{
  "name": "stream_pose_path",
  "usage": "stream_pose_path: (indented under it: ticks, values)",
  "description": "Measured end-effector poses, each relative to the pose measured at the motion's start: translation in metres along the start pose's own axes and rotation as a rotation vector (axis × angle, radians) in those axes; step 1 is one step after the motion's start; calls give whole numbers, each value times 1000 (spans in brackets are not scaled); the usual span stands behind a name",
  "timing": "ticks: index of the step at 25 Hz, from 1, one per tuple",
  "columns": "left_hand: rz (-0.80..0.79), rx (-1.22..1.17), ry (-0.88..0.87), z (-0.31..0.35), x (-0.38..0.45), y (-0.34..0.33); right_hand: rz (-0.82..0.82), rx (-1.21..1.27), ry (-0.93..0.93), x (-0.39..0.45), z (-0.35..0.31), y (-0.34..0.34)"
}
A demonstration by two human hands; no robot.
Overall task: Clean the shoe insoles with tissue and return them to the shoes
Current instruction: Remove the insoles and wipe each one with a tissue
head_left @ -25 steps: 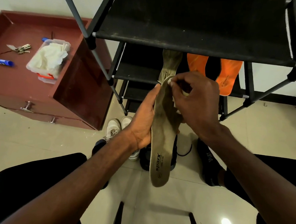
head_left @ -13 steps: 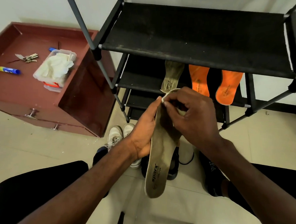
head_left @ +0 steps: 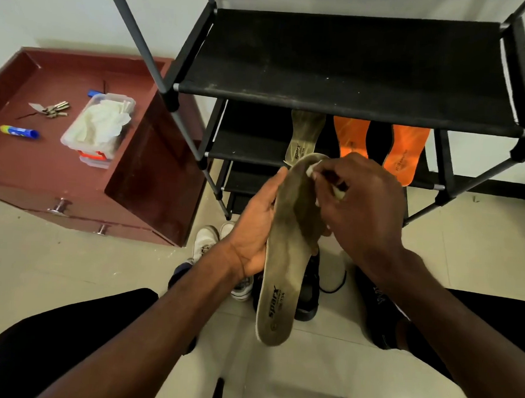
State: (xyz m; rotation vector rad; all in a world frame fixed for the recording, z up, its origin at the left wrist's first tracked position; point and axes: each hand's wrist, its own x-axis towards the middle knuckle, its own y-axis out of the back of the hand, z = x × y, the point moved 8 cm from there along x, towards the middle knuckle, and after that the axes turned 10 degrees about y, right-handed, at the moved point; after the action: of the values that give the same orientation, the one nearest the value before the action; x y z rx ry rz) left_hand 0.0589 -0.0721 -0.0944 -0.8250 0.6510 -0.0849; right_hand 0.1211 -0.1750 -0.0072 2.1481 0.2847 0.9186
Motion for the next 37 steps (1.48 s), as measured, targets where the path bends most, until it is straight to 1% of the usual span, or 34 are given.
stream_pose_path:
  ticks: [1, 2, 4, 5, 6, 8, 9, 10, 12, 13, 14, 16, 17, 18, 20, 21, 22, 24, 25, 26, 28, 29, 30, 31, 33, 34, 35, 37]
  values:
    - [12, 9, -5, -1, 0, -3, 28, 37, -2, 4, -1, -1]
    - [19, -1, -13, -2, 1, -1, 1, 90, 41, 5, -12, -9]
    - [29, -44, -19, -2, 0, 5, -142, 144, 155, -5, -35, -25]
    - [33, -60, -16, -1, -2, 7, -192, 104, 181, -10, -38, -27]
    - [35, -65, -10, -1, -2, 10, -201, 40, 168, -10, -33, -24]
    - [20, -76, 9, -1, -1, 10, -115, -29, 56, -1, -12, -14]
    - [19, -70, 4, 0, 0, 9, -98, -6, 31, 4, -10, -14]
    - [14, -65, -8, 2, 2, 12, -119, 42, 55, 5, -17, -19]
    - [-12, -64, -25, 8, 4, 15, -233, 124, 176, -7, -41, -33]
    - [-21, -76, -23, 9, 2, 15, -289, 112, 216, -13, -47, -34]
    - [-13, -81, -8, 7, 1, 15, -306, 65, 217, -16, -44, -31]
    - [-2, -106, -4, 4, -1, 12, -198, -32, 103, -9, -26, -21]
    - [2, -110, -13, 5, -1, 10, -148, -43, 58, -5, -24, -18]
    - [27, -93, -25, 7, 1, 15, -135, -23, 64, -3, -29, -22]
    - [13, -57, -29, 11, 3, 18, -219, 68, 163, -9, -47, -36]
    - [-7, -66, -30, 12, 2, 16, -263, 74, 201, -13, -51, -37]
    - [7, -79, -23, 11, 1, 17, -271, 40, 201, -14, -47, -35]
    - [20, -109, -19, 8, 1, 17, -176, -27, 94, -8, -28, -25]
    - [18, -112, -27, 8, 1, 15, -138, -22, 54, -5, -26, -23]
    - [23, -96, -33, 8, 2, 16, -144, 21, 59, -4, -31, -26]
    - [-21, -59, -36, 12, 5, 17, -284, 167, 173, -9, -52, -40]
    - [-38, -67, -36, 14, 4, 17, -368, 188, 233, -13, -57, -43]
    - [-23, -70, -30, 13, 3, 19, -405, 154, 257, -13, -55, -41]
    - [-17, -85, -21, 9, 2, 19, -365, 88, 232, -9, -46, -35]
    - [-12, -110, -26, 4, 1, 13, -185, -28, 94, 0, -25, -22]
    - [-1, -111, -33, 1, 2, 11, -138, -25, 56, 3, -25, -22]
    - [15, -105, -32, 0, 4, 12, -147, 35, 61, 2, -31, -28]
    - [-45, -115, -13, 2, 6, 10, -268, 225, 150, -5, -50, -40]
